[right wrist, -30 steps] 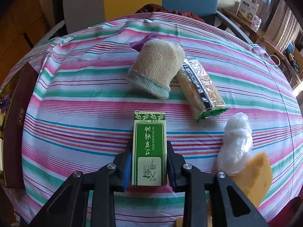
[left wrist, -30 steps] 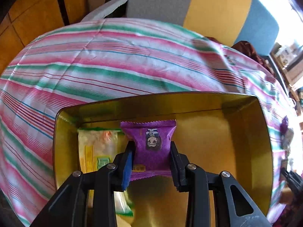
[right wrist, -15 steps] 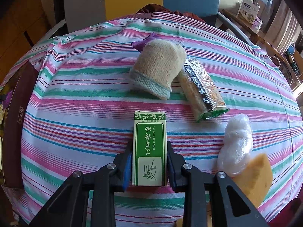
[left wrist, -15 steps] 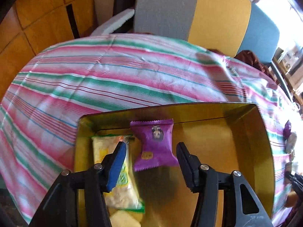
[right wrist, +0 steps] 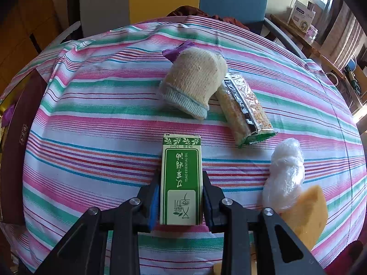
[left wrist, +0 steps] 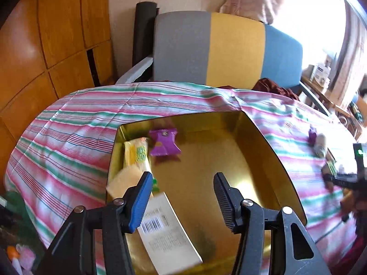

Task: Organize objects
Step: 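Carry the purple packet into the gold tray and open the left tool, then carry the green essential-oil box into the gold tray and open the right tool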

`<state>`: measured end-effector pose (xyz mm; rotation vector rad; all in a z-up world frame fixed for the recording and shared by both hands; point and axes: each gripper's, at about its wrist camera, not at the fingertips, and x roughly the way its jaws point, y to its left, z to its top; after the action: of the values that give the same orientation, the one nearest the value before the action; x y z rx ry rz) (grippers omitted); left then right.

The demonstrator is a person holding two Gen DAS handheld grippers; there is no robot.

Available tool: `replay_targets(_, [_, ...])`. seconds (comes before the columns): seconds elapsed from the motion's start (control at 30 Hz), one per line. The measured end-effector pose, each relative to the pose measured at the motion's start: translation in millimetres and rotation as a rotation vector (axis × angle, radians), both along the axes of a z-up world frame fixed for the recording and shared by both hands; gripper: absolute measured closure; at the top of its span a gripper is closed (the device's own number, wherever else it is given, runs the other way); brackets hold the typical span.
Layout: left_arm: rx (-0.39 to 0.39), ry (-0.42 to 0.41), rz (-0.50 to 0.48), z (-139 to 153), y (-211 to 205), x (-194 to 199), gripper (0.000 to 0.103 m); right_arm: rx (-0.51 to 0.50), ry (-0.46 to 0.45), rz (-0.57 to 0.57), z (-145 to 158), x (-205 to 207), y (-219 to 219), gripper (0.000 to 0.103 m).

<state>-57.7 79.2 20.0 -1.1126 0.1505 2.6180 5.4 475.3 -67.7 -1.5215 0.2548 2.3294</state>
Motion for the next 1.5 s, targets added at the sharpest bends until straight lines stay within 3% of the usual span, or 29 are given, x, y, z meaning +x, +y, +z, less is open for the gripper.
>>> replay_targets(0.43, [-0.007,0.002,-0.020,-11,-2,37,0.046,-0.023,-0.028,0.008,4,2,-14,0.072])
replay_targets(0.6, [0.016,0.000,-0.014,-11,-11,37,0.046,-0.043,0.041,0.013,29,7,-32,0.072])
replay_targets(0.77, [0.056,0.012,0.034,-7,-30,36,0.046,-0.078,0.142,0.104,72,-5,-70,0.072])
replay_targets(0.97, [0.084,0.023,0.095,-3,-58,35,0.046,-0.192,0.198,0.312,99,-48,-160,0.072])
replay_targets(1.17, [0.095,0.002,0.143,-11,-80,34,0.046,-0.316,0.127,0.438,71,-108,-244,0.072])
replay_targets(1.5, [0.119,-0.042,0.194,-26,-107,31,0.046,-0.372,-0.005,0.421,15,-183,-315,0.072])
